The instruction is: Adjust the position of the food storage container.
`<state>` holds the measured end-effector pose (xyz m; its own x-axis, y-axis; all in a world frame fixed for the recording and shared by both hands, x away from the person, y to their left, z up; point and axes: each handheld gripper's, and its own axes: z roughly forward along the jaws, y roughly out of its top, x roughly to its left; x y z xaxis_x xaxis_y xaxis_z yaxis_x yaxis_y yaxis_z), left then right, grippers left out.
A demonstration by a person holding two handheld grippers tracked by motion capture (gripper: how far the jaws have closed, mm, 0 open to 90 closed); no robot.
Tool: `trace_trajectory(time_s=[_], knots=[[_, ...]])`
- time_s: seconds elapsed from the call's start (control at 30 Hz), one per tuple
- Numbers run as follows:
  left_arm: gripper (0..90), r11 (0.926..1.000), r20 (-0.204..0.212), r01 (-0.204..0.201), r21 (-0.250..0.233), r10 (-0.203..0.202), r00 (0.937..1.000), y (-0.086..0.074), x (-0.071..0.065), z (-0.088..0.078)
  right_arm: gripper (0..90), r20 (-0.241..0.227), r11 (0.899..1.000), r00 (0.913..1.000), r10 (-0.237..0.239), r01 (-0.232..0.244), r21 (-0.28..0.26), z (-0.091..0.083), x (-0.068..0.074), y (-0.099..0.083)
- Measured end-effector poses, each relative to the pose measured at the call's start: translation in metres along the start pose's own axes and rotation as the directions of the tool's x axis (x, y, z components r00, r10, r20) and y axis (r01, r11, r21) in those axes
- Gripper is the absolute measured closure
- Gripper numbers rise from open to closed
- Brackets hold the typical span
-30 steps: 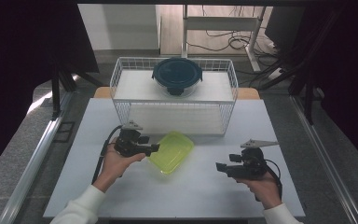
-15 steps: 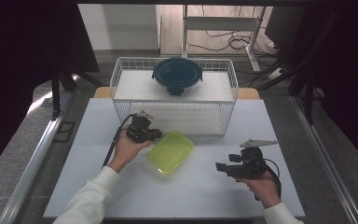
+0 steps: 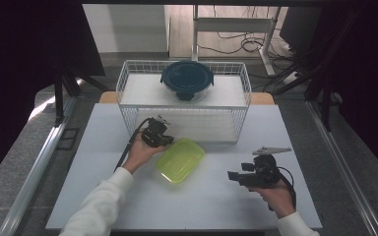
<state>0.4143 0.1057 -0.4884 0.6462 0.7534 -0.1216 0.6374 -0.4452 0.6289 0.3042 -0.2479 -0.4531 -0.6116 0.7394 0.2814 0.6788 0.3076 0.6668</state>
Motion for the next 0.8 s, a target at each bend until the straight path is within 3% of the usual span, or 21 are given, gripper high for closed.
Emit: trace_trajectory(time_s=[0.07, 0.17, 0.37, 0.4, 0.43, 0.53, 0.7, 0.77, 0.8], knots=[[90.0, 1.0, 0.012, -0.007, -0.003, 0.007, 0.9999, 0.003, -0.001, 0.003, 26.7, 0.001, 1.0, 1.0, -0.001, 0.001, 0.001, 0.0, 0.0, 0.0], [90.0, 0.999, 0.003, -0.031, 0.031, 0.031, 0.9995, 0.004, -0.003, 0.009, 26.7, 0.004, 1.0, 1.0, 0.005, -0.005, -0.004, -0.001, -0.002, 0.0], [90.0, 0.9951, 0.046, -0.086, 0.049, 0.083, 0.9954, 0.008, -0.012, 0.014, 26.7, 0.01, 1.0, 0.9999, 0.012, -0.012, -0.013, -0.006, -0.005, -0.002], [90.0, 0.9906, 0.066, -0.12, 0.065, 0.116, 0.991, 0.01, -0.018, 0.015, 26.7, 0.011, 1.0, 0.9999, 0.012, -0.012, -0.016, -0.006, -0.005, -0.002], [90.0, 0.9906, 0.066, -0.12, 0.065, 0.116, 0.991, 0.01, -0.018, 0.015, 26.7, 0.011, 1.0, 0.9999, 0.012, -0.012, -0.016, -0.006, -0.005, -0.002], [90.0, 0.979, 0.101, -0.186, 0.084, 0.177, 0.979, 0.014, -0.031, 0.017, 26.7, 0.012, 1.0, 0.9998, 0.014, -0.014, -0.018, -0.006, -0.005, -0.002], [90.0, 0.9705, 0.133, -0.217, 0.104, 0.203, 0.9701, 0.016, -0.044, 0.018, 26.7, 0.011, 1.0, 0.9999, 0.011, -0.011, -0.017, -0.006, -0.005, -0.002], [90.0, 0.9609, 0.149, -0.251, 0.118, 0.232, 0.9611, 0.018, -0.051, 0.019, 26.7, 0.01, 1.0, 0.9999, 0.013, -0.013, -0.013, -0.006, -0.005, -0.002], [90.0, 0.9527, 0.161, -0.277, 0.126, 0.256, 0.9533, 0.019, -0.055, 0.019, 26.7, 0.008, 1.0, 0.9998, 0.015, -0.015, -0.012, -0.005, -0.006, -0.002]])
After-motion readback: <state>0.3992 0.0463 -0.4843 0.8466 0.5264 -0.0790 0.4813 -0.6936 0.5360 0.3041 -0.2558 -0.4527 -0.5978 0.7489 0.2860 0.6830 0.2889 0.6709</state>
